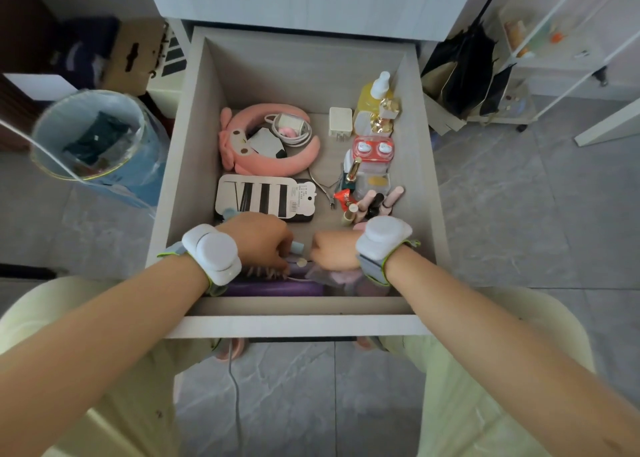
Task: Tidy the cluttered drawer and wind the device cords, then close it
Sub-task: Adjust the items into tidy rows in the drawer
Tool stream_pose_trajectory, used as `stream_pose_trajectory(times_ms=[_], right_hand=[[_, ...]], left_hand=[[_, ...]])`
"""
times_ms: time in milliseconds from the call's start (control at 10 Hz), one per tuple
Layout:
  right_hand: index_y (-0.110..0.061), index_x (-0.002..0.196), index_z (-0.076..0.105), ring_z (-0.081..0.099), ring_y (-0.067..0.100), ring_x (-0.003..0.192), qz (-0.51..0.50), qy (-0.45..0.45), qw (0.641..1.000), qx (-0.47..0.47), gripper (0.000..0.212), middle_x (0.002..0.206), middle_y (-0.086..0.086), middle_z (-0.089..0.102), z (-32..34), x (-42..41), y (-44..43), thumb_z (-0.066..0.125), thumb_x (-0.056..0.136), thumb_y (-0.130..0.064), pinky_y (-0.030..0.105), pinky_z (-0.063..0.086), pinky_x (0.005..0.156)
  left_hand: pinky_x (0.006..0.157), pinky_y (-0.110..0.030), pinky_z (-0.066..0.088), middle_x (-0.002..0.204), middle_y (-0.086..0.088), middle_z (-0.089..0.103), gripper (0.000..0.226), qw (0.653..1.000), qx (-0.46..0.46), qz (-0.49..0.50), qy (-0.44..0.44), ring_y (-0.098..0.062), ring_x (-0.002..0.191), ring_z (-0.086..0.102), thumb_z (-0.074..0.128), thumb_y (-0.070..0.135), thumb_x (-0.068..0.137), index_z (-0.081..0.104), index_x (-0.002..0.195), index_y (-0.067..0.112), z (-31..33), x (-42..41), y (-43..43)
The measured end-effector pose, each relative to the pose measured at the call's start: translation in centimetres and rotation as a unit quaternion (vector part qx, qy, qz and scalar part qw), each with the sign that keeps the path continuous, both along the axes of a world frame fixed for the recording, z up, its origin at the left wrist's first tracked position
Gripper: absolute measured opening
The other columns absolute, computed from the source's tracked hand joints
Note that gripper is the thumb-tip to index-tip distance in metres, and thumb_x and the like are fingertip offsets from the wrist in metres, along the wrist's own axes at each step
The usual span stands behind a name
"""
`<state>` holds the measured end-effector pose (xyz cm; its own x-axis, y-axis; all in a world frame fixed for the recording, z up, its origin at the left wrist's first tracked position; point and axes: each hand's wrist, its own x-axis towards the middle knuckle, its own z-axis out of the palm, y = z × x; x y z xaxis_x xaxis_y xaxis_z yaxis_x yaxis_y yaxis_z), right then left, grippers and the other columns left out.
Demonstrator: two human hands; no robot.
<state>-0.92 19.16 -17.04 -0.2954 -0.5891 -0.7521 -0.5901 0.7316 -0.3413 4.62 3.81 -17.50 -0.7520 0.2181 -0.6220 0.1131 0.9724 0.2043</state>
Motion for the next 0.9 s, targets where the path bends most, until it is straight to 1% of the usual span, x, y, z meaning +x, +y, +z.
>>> stream_pose_trajectory(times_ms=[100,200,300,400,500,600,700,800,900], right_hand=[[-0.008,0.106,0.06,0.052,0.008,0.069,-0.03,0.069,0.983,-0.167,0.024,0.07,-0.017,0.064,-0.5,-0.5,0.0,0.044,0.089,-0.014,0.004,0.037,0.039],[-0.013,0.125,0.048,0.053,0.016,0.099,-0.033,0.197,0.946,-0.255,0.037,0.121,-0.005,0.05,-0.6,0.2,1.5,0.049,0.089,-0.013,0.026,0.045,0.082],[-0.008,0.122,0.045,0.052,0.034,0.108,-0.076,0.158,0.983,-0.048,0.035,0.123,0.015,0.04,-0.3,-0.5,1.3,0.045,0.087,-0.001,0.034,0.036,0.076],[-0.006,0.114,0.046,0.053,0.035,0.101,-0.038,0.184,0.978,-0.087,0.034,0.119,0.017,0.042,2.4,0.2,0.6,0.044,0.082,0.006,0.039,0.039,0.076],[-0.007,0.099,0.049,0.055,0.034,0.085,-0.01,0.179,0.976,-0.122,0.022,0.115,0.017,0.041,2.9,0.6,0.4,0.047,0.08,0.002,0.042,0.043,0.076],[-0.007,0.094,0.049,0.053,0.033,0.076,0.013,0.241,0.958,-0.153,0.014,0.113,0.016,0.04,3.3,0.6,0.0,0.045,0.084,0.002,0.043,0.045,0.067],[-0.005,0.098,0.05,0.055,0.034,0.077,0.019,0.283,0.945,-0.16,0.013,0.113,0.015,0.04,2.6,0.8,-0.2,0.046,0.088,0.001,0.038,0.039,0.058],[-0.008,0.097,0.051,0.057,0.031,0.085,0.002,0.249,0.956,-0.156,0.011,0.116,0.015,0.041,2.1,0.6,-0.1,0.046,0.089,-0.002,0.04,0.045,0.067],[0.0,0.113,0.054,0.055,0.031,0.091,0.007,0.199,0.973,-0.119,0.028,0.122,0.017,0.041,1.6,0.6,0.3,0.044,0.087,0.003,0.039,0.043,0.079]], left_hand=[[0.064,-0.028,0.039,0.091,0.006,0.059,0.026,0.998,0.0,0.027,0.048,-0.016,0.082,0.057,0.052,0.05,0.087,0.058,0.086,0.025,0.0,0.0,-0.3],[0.066,-0.031,0.04,0.104,0.002,0.056,0.012,0.99,-0.062,0.011,0.126,-0.02,0.093,0.057,0.049,0.026,0.09,0.058,0.097,0.022,0.0,-0.3,-0.5],[0.073,-0.034,0.047,0.11,-0.001,0.056,0.019,0.984,-0.138,0.002,0.11,-0.022,0.101,0.057,0.049,0.013,0.087,0.056,0.104,0.018,0.1,-0.2,-0.7],[0.076,-0.035,0.05,0.111,-0.001,0.057,0.021,0.982,-0.168,-0.002,0.091,-0.022,0.103,0.057,0.052,0.01,0.087,0.057,0.106,0.017,-0.1,-0.1,-0.7],[0.078,-0.036,0.051,0.109,-0.002,0.059,0.021,0.983,-0.163,0.007,0.084,-0.022,0.101,0.057,0.052,0.014,0.087,0.057,0.107,0.017,-0.3,-0.1,-0.7],[0.069,-0.032,0.046,0.103,-0.001,0.059,0.019,0.987,-0.111,0.013,0.112,-0.021,0.096,0.058,0.051,0.027,0.087,0.059,0.103,0.018,0.1,0.0,-0.3],[0.067,-0.03,0.046,0.099,0.003,0.062,0.018,0.991,-0.008,-0.012,0.13,-0.019,0.09,0.06,0.054,0.034,0.086,0.062,0.098,0.023,0.2,0.2,0.4],[0.064,-0.027,0.048,0.094,0.007,0.066,0.021,0.997,0.044,-0.027,0.054,-0.015,0.081,0.061,0.057,0.043,0.086,0.065,0.094,0.026,-0.2,0.4,0.6],[0.059,-0.023,0.042,0.091,0.008,0.065,0.026,0.999,0.039,-0.019,0.015,-0.015,0.077,0.059,0.063,0.044,0.083,0.068,0.097,0.022,-0.4,0.5,0.6]])
